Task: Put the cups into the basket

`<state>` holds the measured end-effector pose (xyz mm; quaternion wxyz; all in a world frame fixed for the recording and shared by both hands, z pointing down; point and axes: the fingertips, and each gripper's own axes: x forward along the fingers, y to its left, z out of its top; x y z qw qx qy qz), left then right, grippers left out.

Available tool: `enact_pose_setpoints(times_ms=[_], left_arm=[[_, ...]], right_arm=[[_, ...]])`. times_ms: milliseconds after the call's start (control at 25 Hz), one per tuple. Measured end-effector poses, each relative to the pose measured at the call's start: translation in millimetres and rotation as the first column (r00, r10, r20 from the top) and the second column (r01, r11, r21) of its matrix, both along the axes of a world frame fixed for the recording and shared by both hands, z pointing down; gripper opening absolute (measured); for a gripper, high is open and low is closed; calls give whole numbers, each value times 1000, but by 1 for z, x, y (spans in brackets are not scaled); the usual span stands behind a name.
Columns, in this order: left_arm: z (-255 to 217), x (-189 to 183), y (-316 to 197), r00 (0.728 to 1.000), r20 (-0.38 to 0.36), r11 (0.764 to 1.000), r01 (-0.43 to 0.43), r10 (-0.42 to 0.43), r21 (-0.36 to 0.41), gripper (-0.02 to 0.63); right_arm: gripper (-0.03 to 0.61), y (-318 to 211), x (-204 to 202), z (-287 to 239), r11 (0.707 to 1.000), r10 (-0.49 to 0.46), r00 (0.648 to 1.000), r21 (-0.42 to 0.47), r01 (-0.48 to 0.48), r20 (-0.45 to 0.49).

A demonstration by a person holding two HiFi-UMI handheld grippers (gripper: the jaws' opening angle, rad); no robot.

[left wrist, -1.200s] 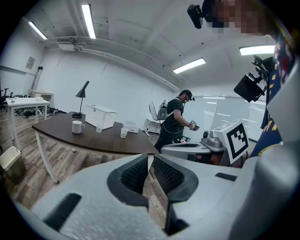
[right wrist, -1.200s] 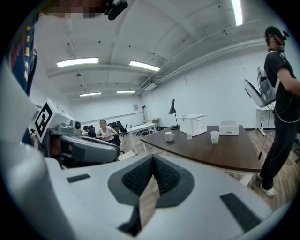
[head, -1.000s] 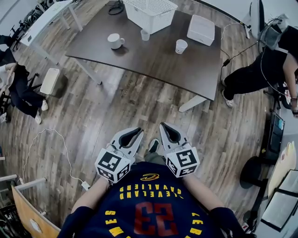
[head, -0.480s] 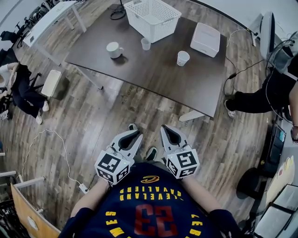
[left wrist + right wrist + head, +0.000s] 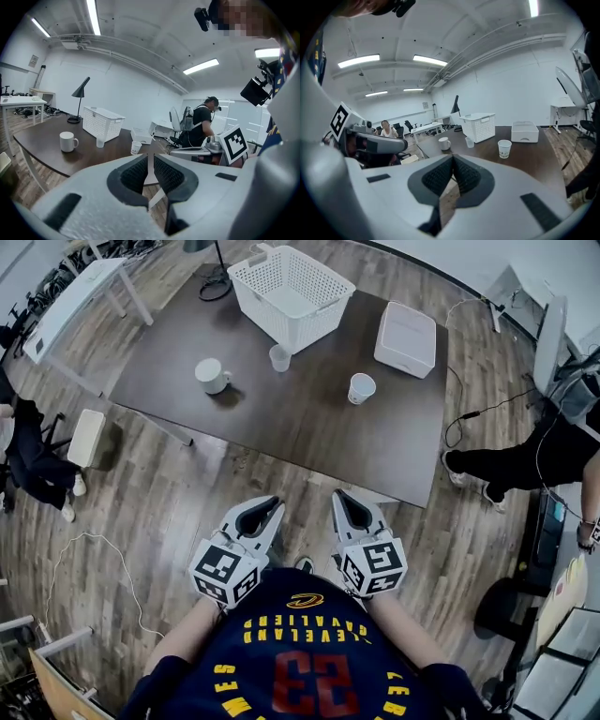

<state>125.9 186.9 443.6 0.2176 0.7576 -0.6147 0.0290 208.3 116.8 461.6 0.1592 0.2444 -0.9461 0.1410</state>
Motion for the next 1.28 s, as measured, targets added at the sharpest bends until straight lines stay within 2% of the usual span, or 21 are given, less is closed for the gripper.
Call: enact_pose_setpoints(times_ms=[280, 480, 560, 600, 680, 760, 1080, 1280], left_arm=[[3, -72, -56, 999, 3, 999, -41, 41, 3, 48], [8, -113, -84, 998, -4, 998, -60, 60, 8, 53], [12, -124, -95, 998, -4, 998, -65, 65, 0, 82], [15, -127, -101, 998, -5, 998, -68, 68, -6, 94], [20, -130, -113, 997, -6, 997, -73, 73, -20, 108], [25, -131, -126, 997, -7, 996, -78, 78, -37, 120], [36, -128, -196, 997, 10, 993, -81, 82, -87, 138], [33, -130, -232, 998, 10, 995, -54, 55, -84, 138]], right_arm=[[6, -68, -47, 11, 994, 94, 995, -51, -95, -23], [8, -113, -61, 19, 982, 175, 983, -65, -178, -47], [9, -132, -60, 23, 975, 207, 977, -71, -211, -60], [16, -140, -58, 26, 972, 220, 973, -74, -224, -67], [71, -160, -53, 31, 966, 238, 968, -82, -244, -81], [86, -183, -46, 38, 960, 256, 962, -90, -265, -95], [91, -290, -20, 83, 930, 305, 938, -160, -331, -167], [91, -323, -20, 109, 919, 285, 931, -210, -333, -228]])
